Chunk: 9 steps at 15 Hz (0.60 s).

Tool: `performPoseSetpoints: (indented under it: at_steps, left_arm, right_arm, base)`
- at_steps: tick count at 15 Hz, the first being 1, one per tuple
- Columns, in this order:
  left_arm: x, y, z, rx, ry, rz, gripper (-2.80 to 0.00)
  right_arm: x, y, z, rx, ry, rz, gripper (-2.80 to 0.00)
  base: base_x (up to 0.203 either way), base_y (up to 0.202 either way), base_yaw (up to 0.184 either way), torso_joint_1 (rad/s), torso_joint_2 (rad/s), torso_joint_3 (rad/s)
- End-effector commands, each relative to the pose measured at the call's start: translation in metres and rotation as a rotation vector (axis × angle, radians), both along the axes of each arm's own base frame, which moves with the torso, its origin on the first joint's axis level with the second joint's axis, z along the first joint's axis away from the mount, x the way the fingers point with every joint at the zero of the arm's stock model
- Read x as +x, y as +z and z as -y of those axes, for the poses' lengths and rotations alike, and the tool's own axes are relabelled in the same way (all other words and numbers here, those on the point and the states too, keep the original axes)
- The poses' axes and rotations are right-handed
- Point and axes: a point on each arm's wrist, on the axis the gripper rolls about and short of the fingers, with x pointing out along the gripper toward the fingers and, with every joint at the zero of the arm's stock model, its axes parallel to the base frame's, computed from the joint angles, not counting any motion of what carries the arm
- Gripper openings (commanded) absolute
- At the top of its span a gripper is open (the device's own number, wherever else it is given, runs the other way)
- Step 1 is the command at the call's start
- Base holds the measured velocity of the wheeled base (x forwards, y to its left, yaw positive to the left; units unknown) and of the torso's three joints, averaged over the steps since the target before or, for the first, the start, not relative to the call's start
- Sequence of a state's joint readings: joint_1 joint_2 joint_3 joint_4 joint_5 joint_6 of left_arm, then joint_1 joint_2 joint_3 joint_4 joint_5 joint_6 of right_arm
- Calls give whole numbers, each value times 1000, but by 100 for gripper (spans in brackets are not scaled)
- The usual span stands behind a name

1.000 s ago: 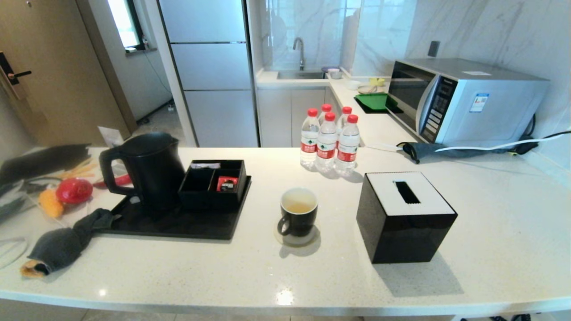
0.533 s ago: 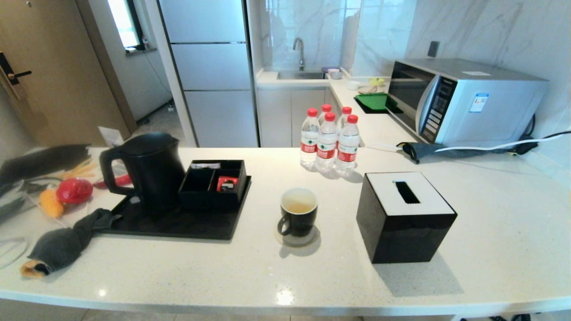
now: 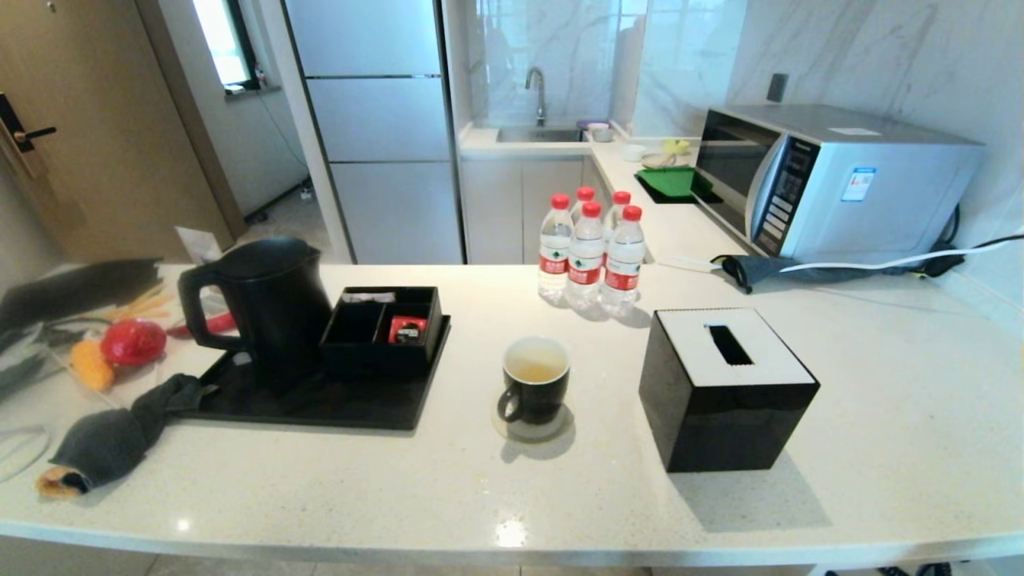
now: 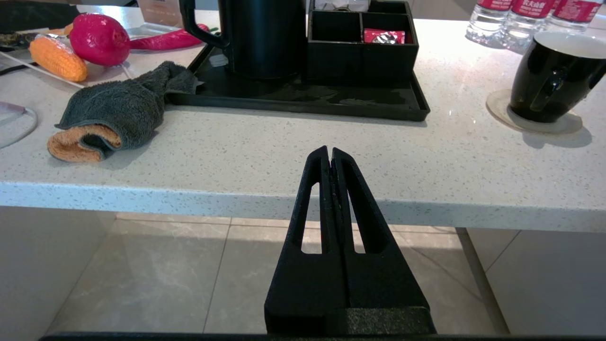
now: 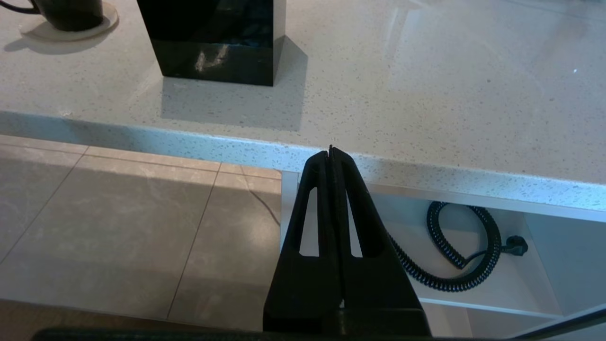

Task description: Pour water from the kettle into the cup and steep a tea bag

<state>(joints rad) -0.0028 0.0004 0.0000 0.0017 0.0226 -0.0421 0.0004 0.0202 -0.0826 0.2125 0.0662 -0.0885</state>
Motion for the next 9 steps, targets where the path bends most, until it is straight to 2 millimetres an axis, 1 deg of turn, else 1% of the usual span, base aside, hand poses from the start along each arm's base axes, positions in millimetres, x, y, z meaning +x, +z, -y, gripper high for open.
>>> performPoseSetpoints:
  at_steps: [1,9]
  left_arm:
    - [0,0,0,-1,0,-1,-280]
    - [0,0,0,-1,0,0,-280]
  right_arm:
    - [-2,-1,0,1,2,14,-280]
    - [-1,-1,0,1,2,18,-280]
  base:
    - [0,0,0,0,0,0]
    - [0,0,0,0,0,0]
